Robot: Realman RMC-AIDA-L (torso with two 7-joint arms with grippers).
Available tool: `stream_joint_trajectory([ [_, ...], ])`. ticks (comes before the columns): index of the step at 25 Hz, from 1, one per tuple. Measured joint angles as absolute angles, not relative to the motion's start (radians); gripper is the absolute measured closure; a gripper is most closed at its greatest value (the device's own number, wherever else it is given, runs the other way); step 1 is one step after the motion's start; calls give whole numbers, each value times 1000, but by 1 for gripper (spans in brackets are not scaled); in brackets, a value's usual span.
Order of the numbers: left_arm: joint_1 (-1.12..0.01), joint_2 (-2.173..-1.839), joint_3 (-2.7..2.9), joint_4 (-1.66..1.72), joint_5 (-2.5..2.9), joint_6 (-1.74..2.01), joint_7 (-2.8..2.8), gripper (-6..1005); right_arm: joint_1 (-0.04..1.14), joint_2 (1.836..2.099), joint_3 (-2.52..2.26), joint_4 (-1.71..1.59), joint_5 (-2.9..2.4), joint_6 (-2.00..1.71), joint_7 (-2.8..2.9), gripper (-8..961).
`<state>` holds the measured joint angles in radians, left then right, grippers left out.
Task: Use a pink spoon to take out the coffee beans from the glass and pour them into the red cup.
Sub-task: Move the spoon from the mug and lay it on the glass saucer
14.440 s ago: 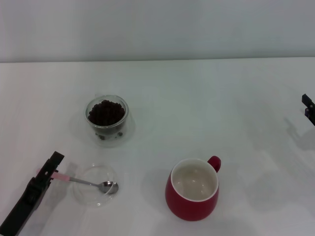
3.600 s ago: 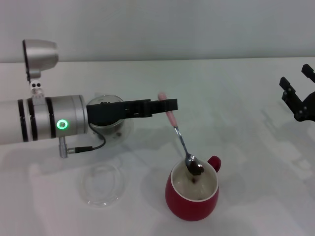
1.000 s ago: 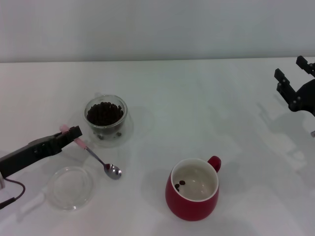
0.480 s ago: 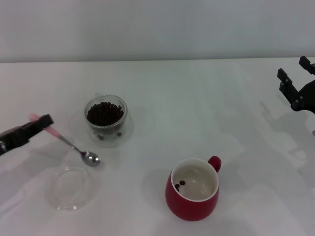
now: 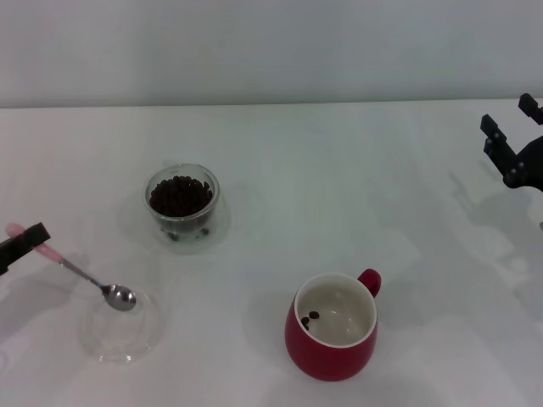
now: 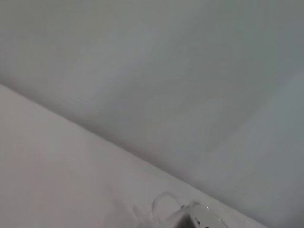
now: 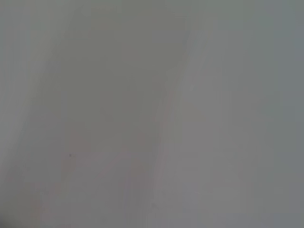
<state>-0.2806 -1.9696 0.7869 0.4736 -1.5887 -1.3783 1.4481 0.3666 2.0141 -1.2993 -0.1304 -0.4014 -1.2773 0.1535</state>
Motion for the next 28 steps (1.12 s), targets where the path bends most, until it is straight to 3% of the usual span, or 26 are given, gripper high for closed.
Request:
stream_joint_trajectory([
  [7, -274, -1980, 787, 466, -1578, -1366, 1455, 867, 380, 2013, -1299, -132, -401, -1269, 153, 384],
  [13, -283, -2001, 787, 461, -1535, -1305, 1463, 843, 385, 2013, -1299, -132, -401, -1265, 153, 384],
  [14, -294, -2017, 789, 461, -1517, -1268, 1480, 838, 386, 2013, -1299, -132, -401, -1265, 153, 384],
  [28, -316, -2033, 784, 472, -1537, -1236, 1581, 730, 387, 2014, -1306, -123, -402, -1259, 159, 384],
])
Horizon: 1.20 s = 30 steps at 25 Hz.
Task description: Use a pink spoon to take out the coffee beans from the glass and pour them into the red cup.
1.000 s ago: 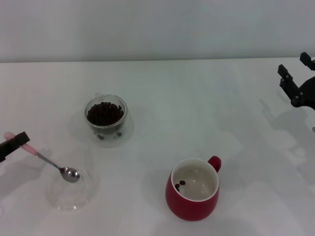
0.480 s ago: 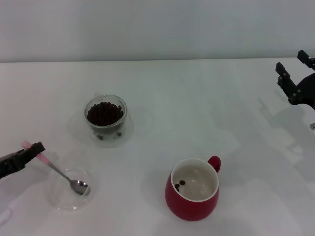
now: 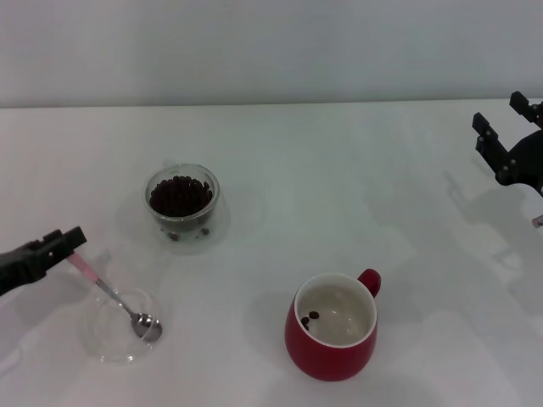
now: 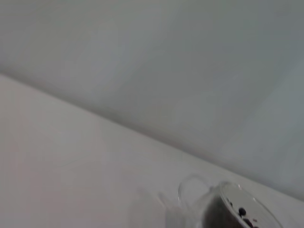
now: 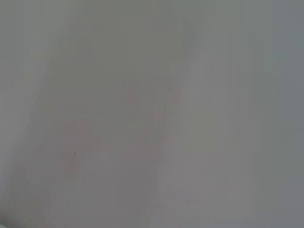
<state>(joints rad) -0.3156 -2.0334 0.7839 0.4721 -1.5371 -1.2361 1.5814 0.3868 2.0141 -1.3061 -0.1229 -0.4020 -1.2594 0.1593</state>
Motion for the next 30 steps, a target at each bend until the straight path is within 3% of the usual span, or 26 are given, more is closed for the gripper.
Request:
stream_joint_trajectory([
  [6, -304, -2030, 721, 474, -1547, -1236, 1652, 652, 387, 2014, -1307, -120, -407, -1259, 160, 383],
  [9, -299, -2028, 710, 474, -1546, -1233, 1677, 398, 387, 2014, -1308, -120, -409, -1260, 160, 383],
  [14, -286, -2026, 676, 497, -1548, -1232, 1722, 182, 386, 2015, -1309, -120, -411, -1267, 160, 383],
  [24, -291, -2073, 575, 519, -1653, -1241, 2039, 184, 380, 2019, -1326, -116, -411, -1373, 210, 383],
  [30, -332, -2075, 572, 441, -1827, -1227, 2302, 185, 383, 2022, -1376, -116, -409, -1457, 211, 383],
])
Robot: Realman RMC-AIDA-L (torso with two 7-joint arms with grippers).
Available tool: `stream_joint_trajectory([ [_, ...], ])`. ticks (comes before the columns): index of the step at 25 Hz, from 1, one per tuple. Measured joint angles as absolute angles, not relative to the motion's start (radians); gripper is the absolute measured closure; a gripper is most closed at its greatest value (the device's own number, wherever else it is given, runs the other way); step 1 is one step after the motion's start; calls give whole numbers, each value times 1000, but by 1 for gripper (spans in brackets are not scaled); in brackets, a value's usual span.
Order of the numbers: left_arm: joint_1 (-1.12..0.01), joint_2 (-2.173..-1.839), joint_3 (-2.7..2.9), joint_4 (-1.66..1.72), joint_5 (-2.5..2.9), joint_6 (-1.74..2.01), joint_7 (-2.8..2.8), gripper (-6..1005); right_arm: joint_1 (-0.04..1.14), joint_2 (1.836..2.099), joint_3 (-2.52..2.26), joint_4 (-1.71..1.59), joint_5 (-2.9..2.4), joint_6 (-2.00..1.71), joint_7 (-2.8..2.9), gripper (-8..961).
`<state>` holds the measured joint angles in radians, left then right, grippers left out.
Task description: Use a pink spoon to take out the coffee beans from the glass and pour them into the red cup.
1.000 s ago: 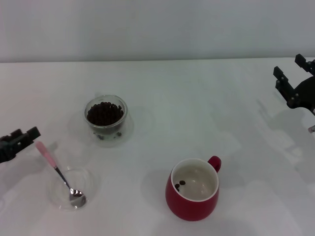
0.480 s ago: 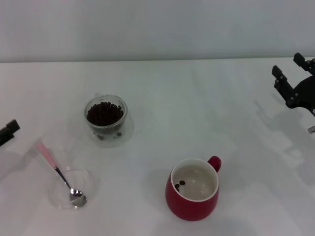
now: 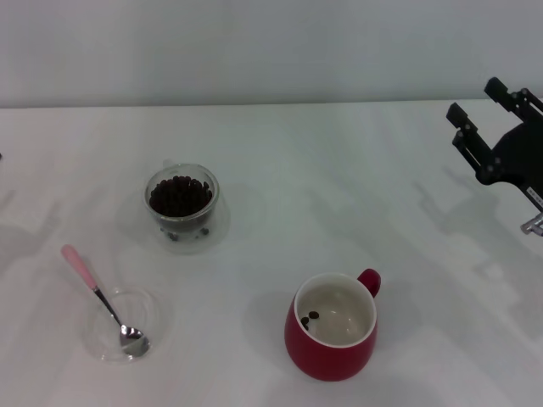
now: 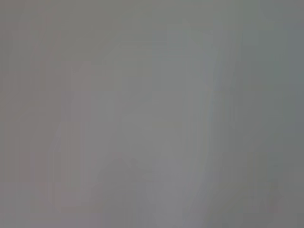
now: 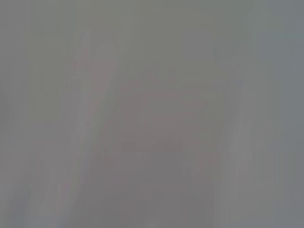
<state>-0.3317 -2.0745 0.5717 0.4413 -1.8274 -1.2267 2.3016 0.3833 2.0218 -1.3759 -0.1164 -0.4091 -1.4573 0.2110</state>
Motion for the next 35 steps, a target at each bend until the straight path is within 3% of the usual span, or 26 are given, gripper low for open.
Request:
stream_joint_trajectory([
  [12, -412, -2072, 571, 351, -2177, -1063, 2701, 187, 389, 2024, -1367, -107, -403, -1489, 307, 383],
  [35, -459, -2082, 580, 136, -2566, -1103, 2822, 192, 359, 2014, -1382, -92, -310, -1500, 241, 383],
])
